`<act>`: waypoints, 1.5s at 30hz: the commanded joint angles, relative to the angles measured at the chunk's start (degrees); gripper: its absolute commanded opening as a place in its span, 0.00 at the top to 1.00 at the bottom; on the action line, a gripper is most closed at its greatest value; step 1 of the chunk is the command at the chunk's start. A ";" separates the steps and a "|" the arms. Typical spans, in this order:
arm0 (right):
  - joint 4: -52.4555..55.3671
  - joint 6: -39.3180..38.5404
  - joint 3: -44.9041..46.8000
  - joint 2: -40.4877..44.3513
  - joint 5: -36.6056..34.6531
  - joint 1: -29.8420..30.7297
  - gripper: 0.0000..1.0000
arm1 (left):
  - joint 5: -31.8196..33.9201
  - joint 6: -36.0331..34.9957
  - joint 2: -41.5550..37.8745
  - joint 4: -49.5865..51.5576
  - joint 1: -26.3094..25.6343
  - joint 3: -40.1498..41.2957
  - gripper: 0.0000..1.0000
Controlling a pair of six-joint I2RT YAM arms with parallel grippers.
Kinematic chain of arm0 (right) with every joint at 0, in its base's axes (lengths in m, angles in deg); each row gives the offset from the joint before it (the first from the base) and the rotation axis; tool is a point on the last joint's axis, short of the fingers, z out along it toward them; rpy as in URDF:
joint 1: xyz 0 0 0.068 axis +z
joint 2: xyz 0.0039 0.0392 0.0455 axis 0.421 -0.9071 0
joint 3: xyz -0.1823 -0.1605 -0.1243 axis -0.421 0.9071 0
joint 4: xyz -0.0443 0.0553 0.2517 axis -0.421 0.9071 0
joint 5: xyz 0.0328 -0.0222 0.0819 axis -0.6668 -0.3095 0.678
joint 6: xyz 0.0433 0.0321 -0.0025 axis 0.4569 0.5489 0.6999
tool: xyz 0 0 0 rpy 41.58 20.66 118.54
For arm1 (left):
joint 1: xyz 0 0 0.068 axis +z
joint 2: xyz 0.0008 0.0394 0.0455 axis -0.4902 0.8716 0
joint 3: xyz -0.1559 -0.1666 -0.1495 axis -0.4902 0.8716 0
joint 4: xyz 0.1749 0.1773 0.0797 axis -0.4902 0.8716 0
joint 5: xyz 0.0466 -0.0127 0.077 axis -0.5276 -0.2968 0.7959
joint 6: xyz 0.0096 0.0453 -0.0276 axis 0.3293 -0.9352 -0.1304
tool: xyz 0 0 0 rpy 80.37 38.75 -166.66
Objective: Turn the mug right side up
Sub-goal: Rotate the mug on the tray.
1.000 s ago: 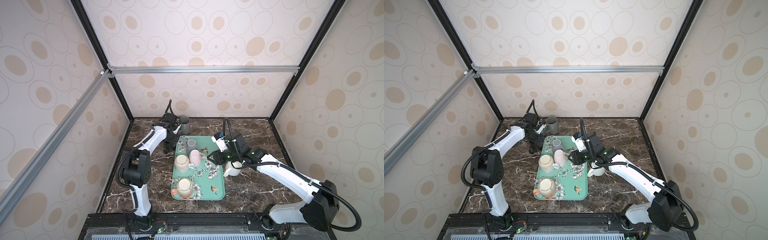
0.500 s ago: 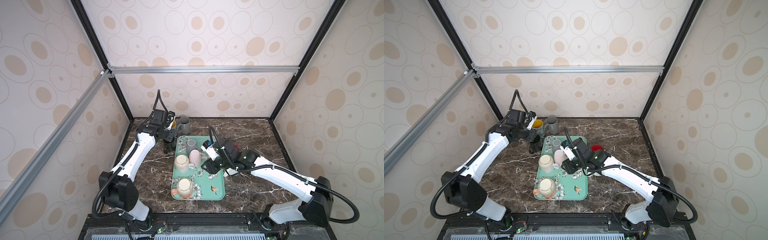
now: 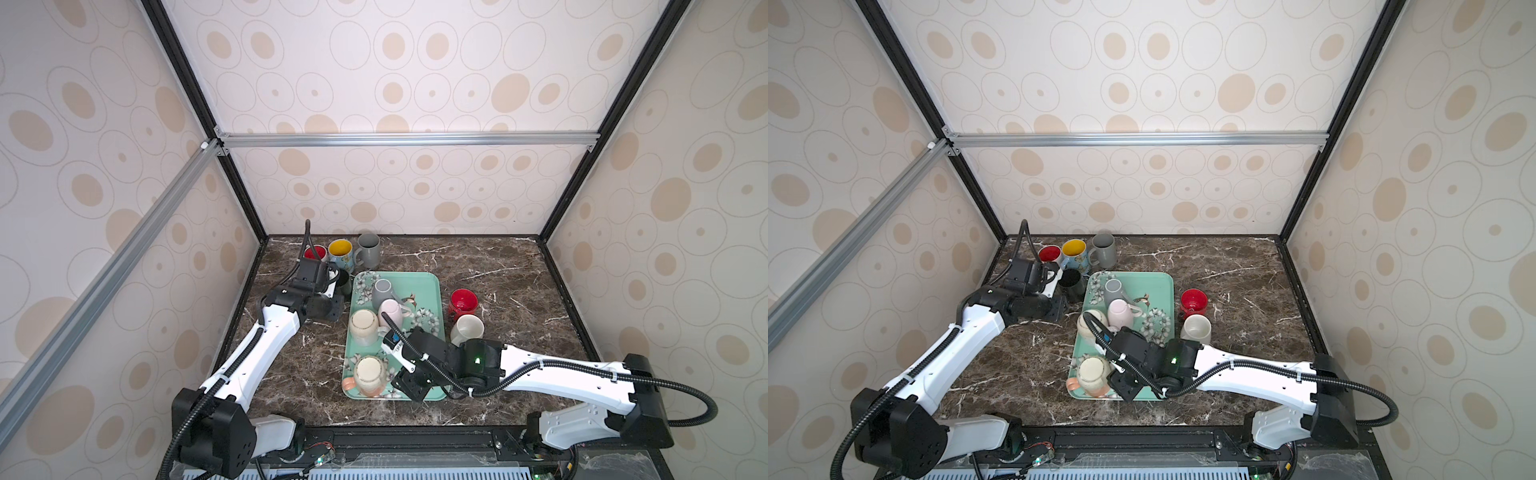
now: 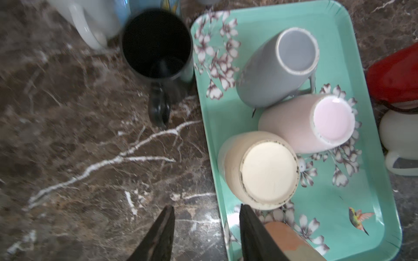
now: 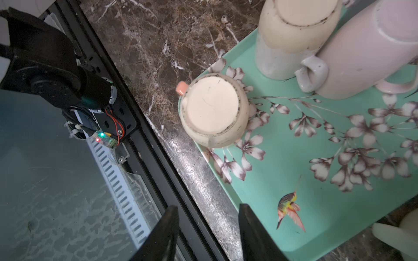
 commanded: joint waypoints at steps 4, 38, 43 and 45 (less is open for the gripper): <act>-5.13 4.06 0.28 -5.58 -1.69 4.47 0.56 | -6.55 12.35 -5.67 -4.76 -1.58 11.86 0.63; -5.76 5.56 -1.52 -15.67 -6.24 -2.80 0.65 | -9.72 30.16 -5.34 -18.47 -18.25 26.92 0.76; -5.71 4.78 0.59 -13.75 -6.83 -5.68 0.65 | -10.93 34.51 -5.80 -22.74 -22.02 27.69 0.77; -5.46 4.29 0.92 -13.22 -7.47 -6.63 0.65 | -10.72 36.47 -6.21 -24.96 -23.77 28.06 0.77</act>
